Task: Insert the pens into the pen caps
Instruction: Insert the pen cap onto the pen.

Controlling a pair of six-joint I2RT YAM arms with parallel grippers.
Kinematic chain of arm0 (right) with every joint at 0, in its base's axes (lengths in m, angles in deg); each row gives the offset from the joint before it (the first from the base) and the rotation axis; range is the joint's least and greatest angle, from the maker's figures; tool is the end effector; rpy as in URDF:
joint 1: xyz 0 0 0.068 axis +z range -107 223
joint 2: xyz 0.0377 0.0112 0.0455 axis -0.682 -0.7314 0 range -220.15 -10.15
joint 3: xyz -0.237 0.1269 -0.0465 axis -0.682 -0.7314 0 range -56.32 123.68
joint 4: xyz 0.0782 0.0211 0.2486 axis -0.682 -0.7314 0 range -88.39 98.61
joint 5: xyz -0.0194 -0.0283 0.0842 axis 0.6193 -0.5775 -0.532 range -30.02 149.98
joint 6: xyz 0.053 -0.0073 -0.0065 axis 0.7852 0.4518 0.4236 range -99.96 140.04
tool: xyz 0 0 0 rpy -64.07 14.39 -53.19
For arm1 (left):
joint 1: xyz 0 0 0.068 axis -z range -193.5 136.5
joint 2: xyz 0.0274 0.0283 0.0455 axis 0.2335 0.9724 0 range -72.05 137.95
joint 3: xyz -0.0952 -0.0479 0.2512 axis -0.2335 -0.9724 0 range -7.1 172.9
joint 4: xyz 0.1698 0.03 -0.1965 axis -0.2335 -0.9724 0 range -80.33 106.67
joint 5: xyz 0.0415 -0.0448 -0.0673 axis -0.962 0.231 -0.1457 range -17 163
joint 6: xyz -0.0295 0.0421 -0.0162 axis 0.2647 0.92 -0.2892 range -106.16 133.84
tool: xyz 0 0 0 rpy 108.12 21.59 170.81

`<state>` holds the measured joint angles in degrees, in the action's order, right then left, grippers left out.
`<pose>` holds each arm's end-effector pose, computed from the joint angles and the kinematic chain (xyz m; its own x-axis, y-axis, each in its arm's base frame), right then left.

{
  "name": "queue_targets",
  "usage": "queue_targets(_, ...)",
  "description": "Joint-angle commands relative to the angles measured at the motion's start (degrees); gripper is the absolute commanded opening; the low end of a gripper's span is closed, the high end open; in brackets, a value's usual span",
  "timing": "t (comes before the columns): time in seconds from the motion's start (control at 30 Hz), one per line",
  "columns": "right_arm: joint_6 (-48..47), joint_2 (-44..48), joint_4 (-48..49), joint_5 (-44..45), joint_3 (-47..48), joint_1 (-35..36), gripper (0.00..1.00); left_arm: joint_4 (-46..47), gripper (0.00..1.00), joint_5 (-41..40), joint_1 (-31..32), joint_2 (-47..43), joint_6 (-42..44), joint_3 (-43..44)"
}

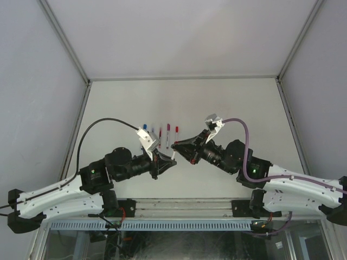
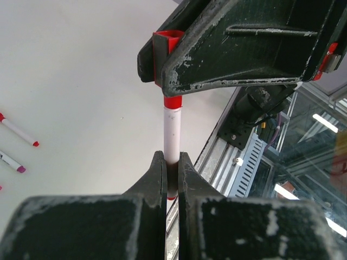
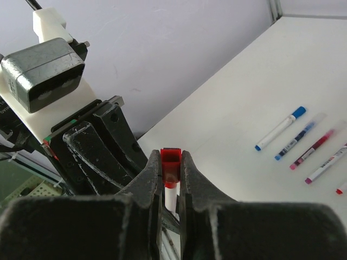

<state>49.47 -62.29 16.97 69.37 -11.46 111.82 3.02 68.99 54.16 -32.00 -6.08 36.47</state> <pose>0.0841 0.2008 0.3525 -0.4171 0.2652 -0.8693 -0.7533 0.4342 0.4939 0.0656 -0.1530 0.3391 -0.3684 0.0020 -0.9297 0.8200 0.4718 -0.3240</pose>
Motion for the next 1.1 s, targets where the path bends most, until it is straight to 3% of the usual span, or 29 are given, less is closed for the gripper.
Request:
queue_targets(0.0, 5.2, -2.5, -8.5, -11.9, -5.5, 5.0, 0.00, 18.5, 0.00, -4.8, -0.8, -0.9, 1.6, 6.4)
queue_targets(0.2, 12.5, -2.6, 1.1, -20.1, -14.0, 3.6, 0.00, 19.4, 0.00, -4.7, -0.8, -1.1, 2.0, 6.5)
queue_targets(0.43, 3.8, -1.9, -5.5, -12.6, -15.1, 7.4, 0.00, 19.8, 0.00, -4.8, -0.7, -0.8, 2.1, 6.6)
queue_targets(0.63, 3.9, -1.1, -1.7, -14.2, -16.7, 7.6, 0.00, 20.9, 0.00, -4.7, -0.8, 0.6, 1.3, 5.9)
queue_targets(0.83, 4.5, 5.9, -2.2, -12.2, -16.9, 4.9, 0.00, 22.5, 0.00, -3.5, -0.6, 3.2, 0.5, 4.0)
queue_targets(0.93, 4.1, 10.5, -4.2, -13.5, -15.2, -0.8, 0.09, 23.0, 0.00, -3.9, -0.6, 4.6, -0.3, 1.8)
queue_targets(1.07, 1.1, 15.2, -6.0, -13.3, -11.1, -6.0, 0.31, 22.8, 0.00, -4.4, -0.5, 6.4, -2.4, -0.9)
